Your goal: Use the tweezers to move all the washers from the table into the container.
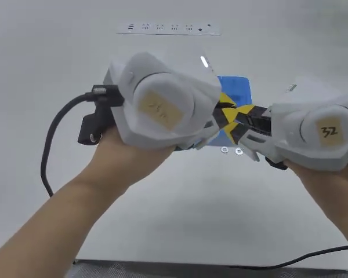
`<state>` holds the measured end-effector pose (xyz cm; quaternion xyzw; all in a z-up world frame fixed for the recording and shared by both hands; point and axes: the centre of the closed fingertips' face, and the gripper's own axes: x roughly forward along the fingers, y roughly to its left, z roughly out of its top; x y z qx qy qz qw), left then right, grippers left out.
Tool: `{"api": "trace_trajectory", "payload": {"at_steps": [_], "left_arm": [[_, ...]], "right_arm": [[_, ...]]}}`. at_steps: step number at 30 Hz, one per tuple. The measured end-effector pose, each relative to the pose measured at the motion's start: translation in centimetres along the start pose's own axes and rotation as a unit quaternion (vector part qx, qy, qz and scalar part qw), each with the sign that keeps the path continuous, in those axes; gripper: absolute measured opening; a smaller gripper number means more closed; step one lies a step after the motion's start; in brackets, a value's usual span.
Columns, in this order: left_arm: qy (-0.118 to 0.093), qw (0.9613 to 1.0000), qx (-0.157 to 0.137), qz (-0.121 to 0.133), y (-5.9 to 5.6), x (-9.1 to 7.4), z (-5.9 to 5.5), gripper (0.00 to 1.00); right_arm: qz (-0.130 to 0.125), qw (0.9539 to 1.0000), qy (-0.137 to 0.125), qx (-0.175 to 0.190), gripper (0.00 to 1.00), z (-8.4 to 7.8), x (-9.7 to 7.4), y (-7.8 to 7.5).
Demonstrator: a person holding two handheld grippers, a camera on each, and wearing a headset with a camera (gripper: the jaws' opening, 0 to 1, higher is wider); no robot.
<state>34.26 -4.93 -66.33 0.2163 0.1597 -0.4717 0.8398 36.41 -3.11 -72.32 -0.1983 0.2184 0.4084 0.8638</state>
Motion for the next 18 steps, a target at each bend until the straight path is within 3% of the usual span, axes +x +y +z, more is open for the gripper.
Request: {"api": "trace_trajectory", "payload": {"at_steps": [11, 18], "left_arm": [[0.018, 0.9997, -0.012, -0.005, -0.7, 0.3, -1.8, 0.0], [0.015, 0.9997, -0.018, -0.003, -1.0, 0.4, -2.2, 0.0]], "right_arm": [[0.019, 0.9993, 0.014, 0.028, 0.08, -1.8, 0.9, 1.1], [0.013, 0.9994, 0.033, 0.007, 0.07, -2.2, 0.9, 1.2]]}}
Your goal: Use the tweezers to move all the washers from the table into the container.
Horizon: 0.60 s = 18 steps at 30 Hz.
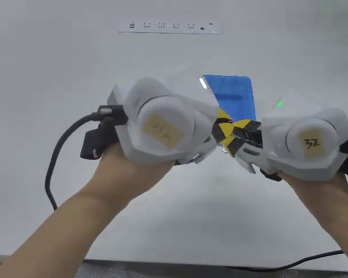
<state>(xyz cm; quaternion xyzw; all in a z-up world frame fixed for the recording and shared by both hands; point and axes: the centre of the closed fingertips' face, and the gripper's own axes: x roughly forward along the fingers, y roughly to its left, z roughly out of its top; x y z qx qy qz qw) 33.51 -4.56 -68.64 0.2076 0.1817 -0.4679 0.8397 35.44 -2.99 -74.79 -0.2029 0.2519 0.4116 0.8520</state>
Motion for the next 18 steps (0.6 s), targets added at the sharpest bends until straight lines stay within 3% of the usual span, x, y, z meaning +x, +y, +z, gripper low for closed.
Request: {"api": "trace_trajectory", "payload": {"at_steps": [13, 18], "left_arm": [[0.015, 0.9999, -0.004, 0.001, -0.8, -0.1, -1.3, 0.0], [0.025, 0.9997, 0.008, -0.001, -1.0, 0.0, -1.5, 0.0]], "right_arm": [[0.001, 0.9998, 0.007, 0.018, 0.1, -0.8, -0.2, 0.4], [0.009, 0.9987, -0.002, 0.049, 0.1, -1.1, 0.1, 0.5]]}}
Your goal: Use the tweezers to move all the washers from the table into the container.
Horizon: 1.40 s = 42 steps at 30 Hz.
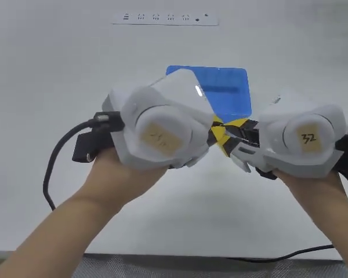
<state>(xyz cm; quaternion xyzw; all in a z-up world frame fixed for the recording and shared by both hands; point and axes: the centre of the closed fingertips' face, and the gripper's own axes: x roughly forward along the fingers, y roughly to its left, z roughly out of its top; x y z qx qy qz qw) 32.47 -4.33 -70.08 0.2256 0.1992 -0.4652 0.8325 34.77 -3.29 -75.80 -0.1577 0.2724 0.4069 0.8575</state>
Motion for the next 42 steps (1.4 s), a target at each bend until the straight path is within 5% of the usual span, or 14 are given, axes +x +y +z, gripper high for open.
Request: {"api": "trace_trajectory", "payload": {"at_steps": [17, 24, 42], "left_arm": [[0.032, 0.9988, 0.022, -0.03, 0.3, 2.4, -1.0, 0.0], [0.023, 0.9989, 0.018, -0.037, 0.3, 2.5, -0.7, 0.0], [0.021, 0.9984, 0.017, -0.049, -0.5, 2.0, -0.4, 0.0]], "right_arm": [[0.007, 0.9997, 0.023, 0.009, 0.08, -1.6, 1.4, -0.4], [0.013, 0.9996, 0.015, 0.021, 0.07, -1.5, 1.3, -0.6], [0.02, 0.9989, 0.028, -0.03, 0.03, -1.5, 0.8, 0.4]]}}
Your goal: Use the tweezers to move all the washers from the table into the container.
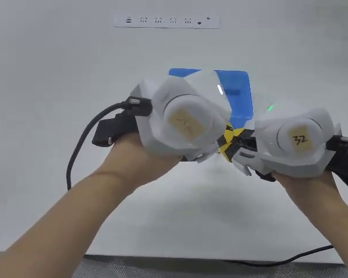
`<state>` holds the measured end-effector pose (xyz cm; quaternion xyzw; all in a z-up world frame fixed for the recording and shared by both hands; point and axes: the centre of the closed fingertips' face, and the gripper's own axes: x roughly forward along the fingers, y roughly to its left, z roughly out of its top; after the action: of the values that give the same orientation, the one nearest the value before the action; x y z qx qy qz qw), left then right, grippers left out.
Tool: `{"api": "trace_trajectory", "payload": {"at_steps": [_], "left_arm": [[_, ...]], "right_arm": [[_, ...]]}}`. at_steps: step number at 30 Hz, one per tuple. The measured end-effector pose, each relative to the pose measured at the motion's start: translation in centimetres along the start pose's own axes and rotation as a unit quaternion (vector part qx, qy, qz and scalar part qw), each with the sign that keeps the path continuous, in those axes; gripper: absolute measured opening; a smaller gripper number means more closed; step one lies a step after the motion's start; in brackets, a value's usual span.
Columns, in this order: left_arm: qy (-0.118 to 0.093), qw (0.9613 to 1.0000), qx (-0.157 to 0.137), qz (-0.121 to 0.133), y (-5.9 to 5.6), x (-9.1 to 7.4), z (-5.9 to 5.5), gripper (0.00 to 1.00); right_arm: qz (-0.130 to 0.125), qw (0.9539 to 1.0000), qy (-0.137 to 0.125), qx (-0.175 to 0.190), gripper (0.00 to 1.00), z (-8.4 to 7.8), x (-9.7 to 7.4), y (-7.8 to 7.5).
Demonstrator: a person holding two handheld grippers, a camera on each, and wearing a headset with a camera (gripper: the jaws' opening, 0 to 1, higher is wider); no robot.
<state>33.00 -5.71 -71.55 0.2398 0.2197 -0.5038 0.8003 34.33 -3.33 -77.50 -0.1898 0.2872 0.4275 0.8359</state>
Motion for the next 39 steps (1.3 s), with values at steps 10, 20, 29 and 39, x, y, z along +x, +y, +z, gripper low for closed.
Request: {"api": "trace_trajectory", "payload": {"at_steps": [10, 20, 29, 39], "left_arm": [[-0.026, 0.9995, 0.007, 0.016, 0.2, -2.5, 2.1, 0.0], [-0.028, 0.9979, 0.041, 0.042, 1.3, -4.0, 3.7, 0.0], [-0.024, 0.9964, 0.062, 0.053, 2.1, -4.1, 4.4, 0.0], [-0.03, 0.9968, 0.037, 0.064, 5.3, -3.5, 4.0, 0.0]], "right_arm": [[-0.003, 0.9997, -0.019, -0.012, 0.03, 2.7, -1.6, 0.5], [-0.01, 0.9986, -0.044, -0.029, 0.03, 5.5, -2.4, 0.0], [-0.015, 0.9978, -0.054, -0.036, 0.03, 6.7, -2.4, -0.7], [-0.016, 0.9972, -0.051, -0.053, 0.03, 7.9, -0.6, -2.4]]}}
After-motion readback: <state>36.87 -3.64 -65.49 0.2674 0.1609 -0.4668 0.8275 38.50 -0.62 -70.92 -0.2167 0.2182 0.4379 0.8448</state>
